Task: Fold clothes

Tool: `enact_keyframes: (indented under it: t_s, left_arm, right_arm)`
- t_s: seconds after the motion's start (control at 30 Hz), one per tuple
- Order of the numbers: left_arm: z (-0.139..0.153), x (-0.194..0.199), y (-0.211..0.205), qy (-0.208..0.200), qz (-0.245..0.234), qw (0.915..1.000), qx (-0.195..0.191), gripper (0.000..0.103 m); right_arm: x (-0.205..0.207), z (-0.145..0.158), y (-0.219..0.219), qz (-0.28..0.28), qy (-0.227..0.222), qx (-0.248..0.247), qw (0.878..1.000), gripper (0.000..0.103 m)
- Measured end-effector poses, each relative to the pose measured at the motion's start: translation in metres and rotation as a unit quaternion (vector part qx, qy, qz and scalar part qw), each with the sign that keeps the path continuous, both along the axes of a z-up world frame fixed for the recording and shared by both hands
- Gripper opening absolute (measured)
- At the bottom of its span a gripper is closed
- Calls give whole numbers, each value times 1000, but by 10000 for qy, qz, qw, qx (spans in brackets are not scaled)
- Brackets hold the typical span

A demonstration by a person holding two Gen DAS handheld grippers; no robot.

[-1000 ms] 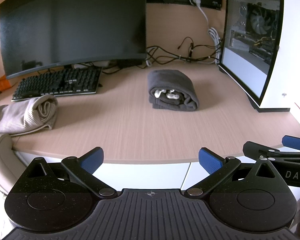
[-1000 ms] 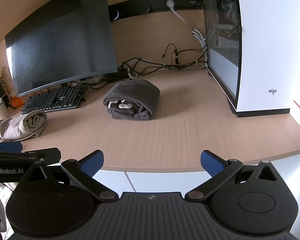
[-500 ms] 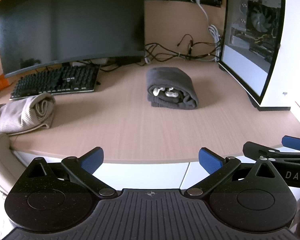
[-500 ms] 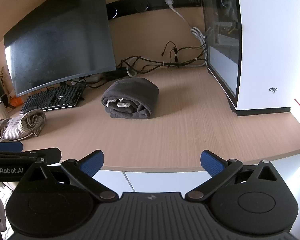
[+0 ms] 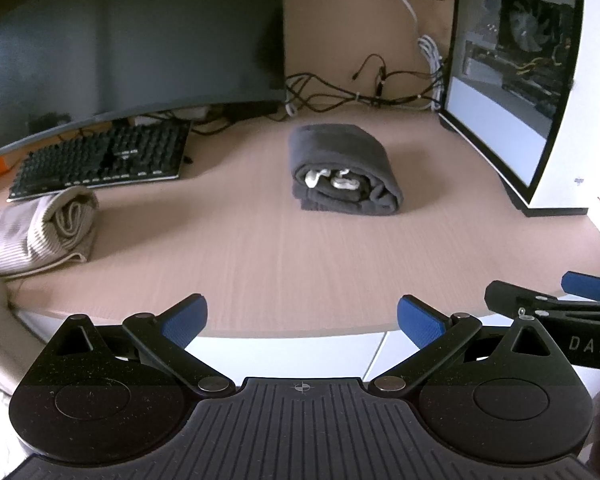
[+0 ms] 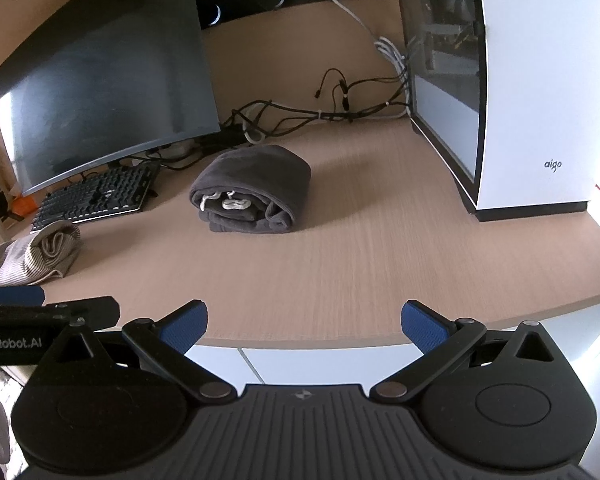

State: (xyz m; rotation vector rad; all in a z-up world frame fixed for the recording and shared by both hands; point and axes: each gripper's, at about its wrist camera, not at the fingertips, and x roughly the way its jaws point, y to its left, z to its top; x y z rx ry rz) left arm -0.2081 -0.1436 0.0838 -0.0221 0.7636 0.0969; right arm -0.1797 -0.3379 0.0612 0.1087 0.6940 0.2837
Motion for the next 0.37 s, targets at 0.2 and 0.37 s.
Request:
enact_keyframes:
  t_s: [0.2, 0.37]
  left_arm:
    - [-3, 26, 15, 67, 21, 9999, -134, 103]
    - [-2, 47, 28, 41, -134, 9997, -214, 103]
  right_arm:
    - [24, -3, 13, -57, 79, -178, 9998, 103]
    - [48, -2, 29, -104, 99, -375, 9992, 103]
